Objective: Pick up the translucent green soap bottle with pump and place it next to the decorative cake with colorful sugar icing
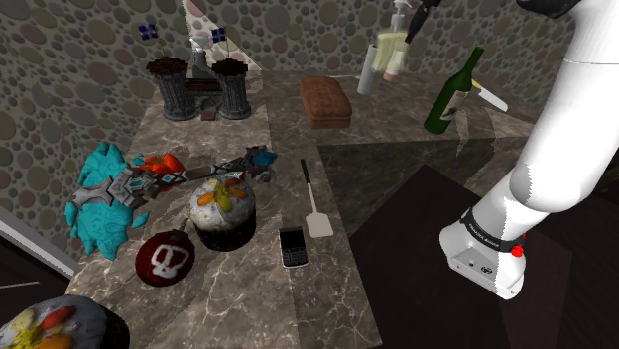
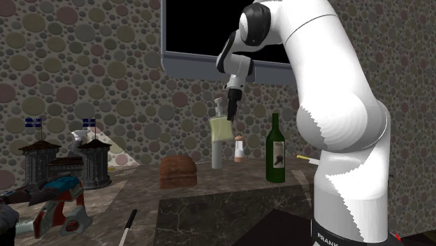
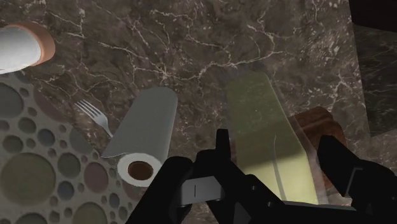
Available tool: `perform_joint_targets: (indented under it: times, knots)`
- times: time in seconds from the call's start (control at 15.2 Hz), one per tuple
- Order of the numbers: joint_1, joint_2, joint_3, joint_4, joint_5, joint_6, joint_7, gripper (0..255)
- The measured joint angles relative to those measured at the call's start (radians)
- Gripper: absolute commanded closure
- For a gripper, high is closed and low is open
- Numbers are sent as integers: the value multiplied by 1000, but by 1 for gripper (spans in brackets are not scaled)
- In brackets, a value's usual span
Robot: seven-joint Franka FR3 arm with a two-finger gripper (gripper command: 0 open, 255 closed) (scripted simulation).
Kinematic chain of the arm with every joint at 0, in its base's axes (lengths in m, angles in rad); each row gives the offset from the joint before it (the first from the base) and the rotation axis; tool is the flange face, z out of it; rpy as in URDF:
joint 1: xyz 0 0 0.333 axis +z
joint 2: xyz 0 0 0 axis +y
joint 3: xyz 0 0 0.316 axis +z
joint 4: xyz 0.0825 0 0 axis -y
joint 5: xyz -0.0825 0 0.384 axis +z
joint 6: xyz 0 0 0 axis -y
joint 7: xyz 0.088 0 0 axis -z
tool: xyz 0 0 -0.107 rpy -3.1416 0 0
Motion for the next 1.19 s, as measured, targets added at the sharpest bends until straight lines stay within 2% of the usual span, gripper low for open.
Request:
perform_joint_targets:
  times: [0.53,1.19]
  knots:
    - [-22,10,-3,124,1,-112,21,255]
    - [-76,57,-1,332,29,-274,45,255]
